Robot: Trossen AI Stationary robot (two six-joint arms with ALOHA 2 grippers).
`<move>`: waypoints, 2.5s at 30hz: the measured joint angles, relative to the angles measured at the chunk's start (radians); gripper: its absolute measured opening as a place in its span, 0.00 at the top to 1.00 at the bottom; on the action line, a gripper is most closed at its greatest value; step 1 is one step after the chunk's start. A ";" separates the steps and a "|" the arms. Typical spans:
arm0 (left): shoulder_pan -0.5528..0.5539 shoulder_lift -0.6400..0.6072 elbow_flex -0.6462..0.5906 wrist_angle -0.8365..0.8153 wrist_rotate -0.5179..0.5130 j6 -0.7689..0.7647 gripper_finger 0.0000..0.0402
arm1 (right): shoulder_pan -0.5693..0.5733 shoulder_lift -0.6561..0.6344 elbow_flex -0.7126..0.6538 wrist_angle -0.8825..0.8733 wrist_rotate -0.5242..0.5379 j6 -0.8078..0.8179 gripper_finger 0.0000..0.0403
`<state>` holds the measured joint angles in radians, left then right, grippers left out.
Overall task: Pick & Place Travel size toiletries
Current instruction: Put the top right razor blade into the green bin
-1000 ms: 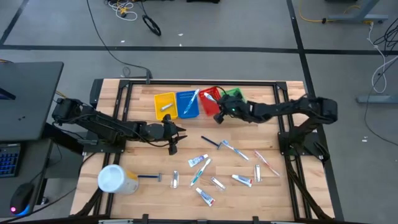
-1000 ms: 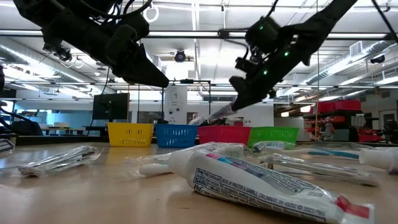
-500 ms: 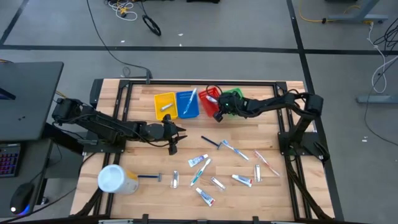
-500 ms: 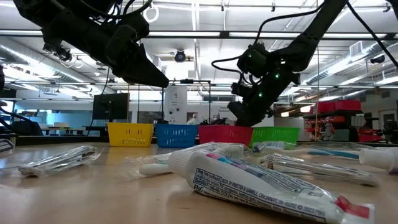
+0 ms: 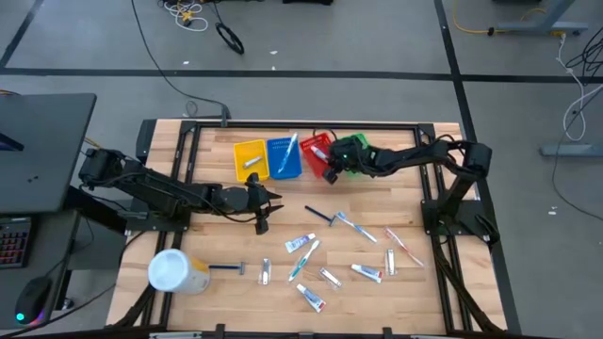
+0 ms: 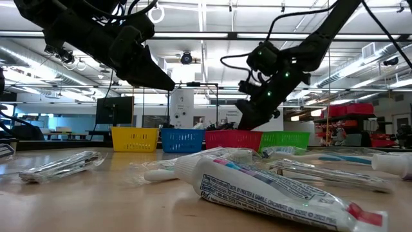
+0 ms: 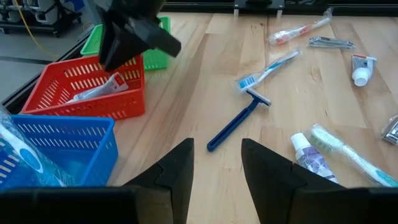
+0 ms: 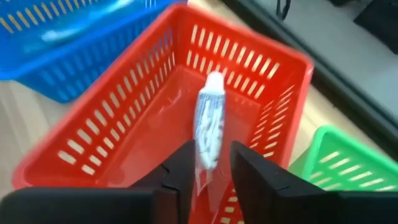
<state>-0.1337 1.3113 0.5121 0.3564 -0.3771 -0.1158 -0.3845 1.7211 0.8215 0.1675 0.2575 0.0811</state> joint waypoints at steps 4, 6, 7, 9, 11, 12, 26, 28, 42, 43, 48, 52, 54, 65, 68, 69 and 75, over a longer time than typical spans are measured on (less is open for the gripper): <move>0.000 0.000 0.000 0.000 0.000 0.000 0.65 | 0.021 -0.071 0.000 -0.020 -0.002 -0.007 0.65; 0.000 0.000 0.000 0.000 0.000 0.000 0.65 | 0.041 -0.115 0.000 -0.037 -0.028 -0.013 0.63; 0.000 0.000 0.000 0.000 0.000 0.000 0.65 | 0.055 -0.132 0.001 -0.036 -0.045 -0.011 0.62; 0.000 0.000 0.000 0.000 0.000 0.000 0.65 | 0.087 -0.166 0.001 -0.050 -0.082 0.000 0.61; 0.000 0.000 0.000 -0.002 0.000 0.000 0.65 | 0.126 -0.190 0.001 -0.059 -0.116 0.008 0.60; 0.000 0.000 0.000 -0.004 0.000 0.000 0.65 | 0.148 -0.196 0.001 -0.064 -0.126 0.008 0.60; 0.000 0.000 0.000 0.000 0.000 -0.005 0.65 | 0.459 -0.186 0.001 -0.200 -0.125 0.219 0.60; 0.000 0.000 0.000 0.001 -0.001 -0.004 0.65 | 0.481 -0.176 0.001 -0.204 -0.123 0.242 0.60; 0.000 0.000 0.000 0.002 -0.008 -0.002 0.65 | 0.491 0.008 0.000 -0.157 -0.075 0.263 0.60; 0.000 0.000 0.000 0.002 -0.008 -0.002 0.65 | 0.486 0.019 0.000 -0.154 -0.075 0.263 0.60; 0.000 0.000 0.000 0.001 -0.018 0.000 0.65 | 0.475 0.060 0.000 -0.149 -0.075 0.263 0.60; 0.000 -0.016 0.000 -0.004 -0.127 0.040 0.65 | 0.476 0.084 0.000 -0.141 -0.067 0.262 0.60; 0.001 -0.046 0.000 -0.007 -0.154 0.050 0.65 | 0.477 0.090 0.002 -0.138 -0.056 0.262 0.60; 0.001 -0.244 0.000 -0.345 -0.026 -0.035 0.65 | 0.475 0.094 0.002 -0.142 -0.031 0.263 0.83; 0.001 -0.253 0.000 -0.385 -0.042 -0.062 0.65 | 0.475 0.095 0.002 -0.132 -0.029 0.266 0.89; 0.001 -0.253 0.000 -0.384 -0.045 -0.065 0.65 | 0.475 0.095 0.001 -0.127 -0.029 0.276 0.91; 0.001 -0.247 0.000 -0.387 -0.048 -0.064 0.65 | 0.462 0.061 -0.002 -0.103 -0.084 0.301 0.92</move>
<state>-0.1329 1.0645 0.5121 -0.0303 -0.4248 -0.1802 0.0777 1.7821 0.8192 0.0642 0.1735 0.3824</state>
